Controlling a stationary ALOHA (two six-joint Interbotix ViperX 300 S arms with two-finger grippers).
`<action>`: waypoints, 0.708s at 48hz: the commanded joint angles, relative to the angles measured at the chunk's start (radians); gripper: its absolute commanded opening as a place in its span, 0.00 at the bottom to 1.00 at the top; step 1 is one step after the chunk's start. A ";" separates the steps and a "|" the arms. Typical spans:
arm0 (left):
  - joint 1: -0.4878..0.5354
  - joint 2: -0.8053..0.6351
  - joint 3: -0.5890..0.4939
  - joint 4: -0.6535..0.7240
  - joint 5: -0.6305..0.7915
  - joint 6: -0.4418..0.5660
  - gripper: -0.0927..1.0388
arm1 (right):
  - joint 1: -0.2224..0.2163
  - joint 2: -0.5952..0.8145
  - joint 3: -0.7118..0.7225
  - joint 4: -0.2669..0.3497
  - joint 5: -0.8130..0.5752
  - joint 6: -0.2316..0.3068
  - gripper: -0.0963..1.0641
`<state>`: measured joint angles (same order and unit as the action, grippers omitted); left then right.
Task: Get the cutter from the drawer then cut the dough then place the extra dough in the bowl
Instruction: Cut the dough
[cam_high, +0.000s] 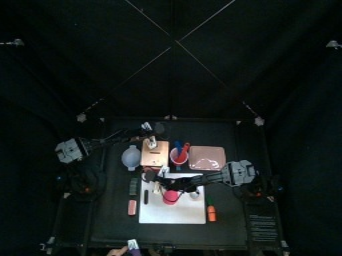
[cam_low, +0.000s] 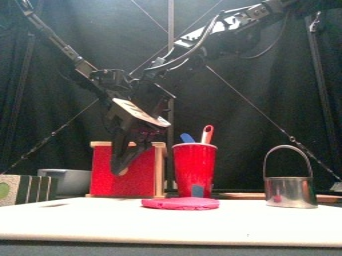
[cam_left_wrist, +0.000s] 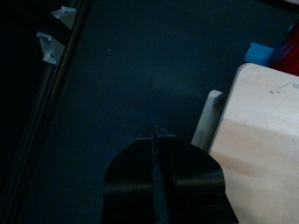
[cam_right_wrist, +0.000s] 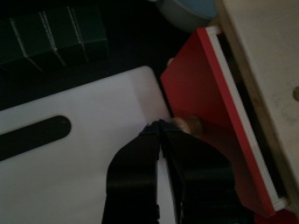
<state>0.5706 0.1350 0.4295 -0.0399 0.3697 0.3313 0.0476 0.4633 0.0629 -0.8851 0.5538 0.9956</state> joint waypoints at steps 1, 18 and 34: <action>-0.014 -0.003 -0.009 -0.002 0.000 0.002 0.42 | -0.031 -0.063 -0.006 -0.023 0.000 0.002 0.30; -0.018 -0.003 -0.009 -0.005 -0.002 0.000 0.42 | -0.055 -0.066 -0.003 -0.041 -0.002 0.002 0.30; -0.008 -0.060 -0.029 -0.009 -0.081 -0.005 0.42 | 0.052 -0.169 0.003 0.021 0.003 0.003 0.30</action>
<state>0.5645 0.1212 0.4295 -0.0445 0.3145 0.3283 0.0583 0.3866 0.0706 -0.8698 0.5538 0.9971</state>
